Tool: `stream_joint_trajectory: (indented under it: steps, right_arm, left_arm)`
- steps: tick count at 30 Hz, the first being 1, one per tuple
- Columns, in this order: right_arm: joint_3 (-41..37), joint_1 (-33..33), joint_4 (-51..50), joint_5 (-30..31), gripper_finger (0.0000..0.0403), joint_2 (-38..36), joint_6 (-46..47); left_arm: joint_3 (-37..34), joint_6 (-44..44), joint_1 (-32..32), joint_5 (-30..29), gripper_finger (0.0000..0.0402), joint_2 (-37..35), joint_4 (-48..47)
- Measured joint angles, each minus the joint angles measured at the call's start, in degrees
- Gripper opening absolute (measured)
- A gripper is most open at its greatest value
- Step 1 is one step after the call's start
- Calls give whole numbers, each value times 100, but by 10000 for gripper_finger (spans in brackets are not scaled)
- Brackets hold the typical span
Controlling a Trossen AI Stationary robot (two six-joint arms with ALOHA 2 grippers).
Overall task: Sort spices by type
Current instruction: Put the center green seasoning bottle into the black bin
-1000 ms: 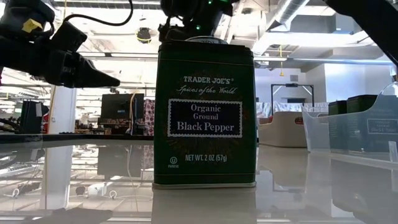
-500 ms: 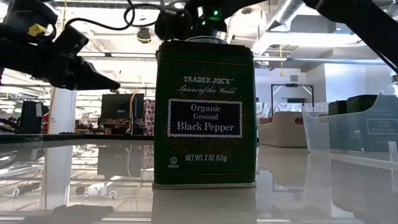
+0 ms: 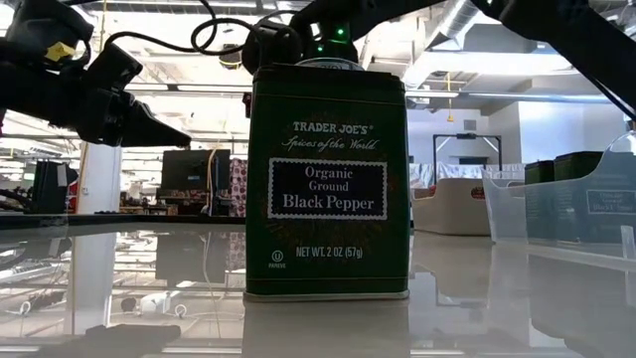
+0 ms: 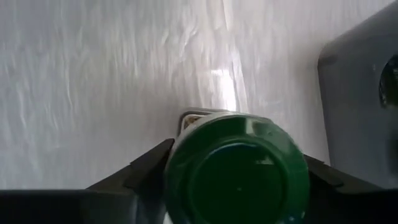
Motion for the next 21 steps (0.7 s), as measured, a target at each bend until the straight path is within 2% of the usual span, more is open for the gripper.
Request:
stream_joint_trajectory:
  steps: [5, 11, 16, 21]
  right_arm:
    - [0, 15, 0, 0, 217, -3, -117]
    - [0, 15, 79, 2, 217, -5, -597]
    - [0, 15, 70, 2, 217, -14, -548]
    - [80, -88, -120, -3, 217, -350, -660]
  left_arm:
    - [0, -5, 0, 0, 0, 0, -2]
    - [0, 5, 0, 0, 0, 0, -2]
    - [0, 1, 0, 0, 0, 0, -20]
    - [0, -2, 0, 0, 0, 0, -37]
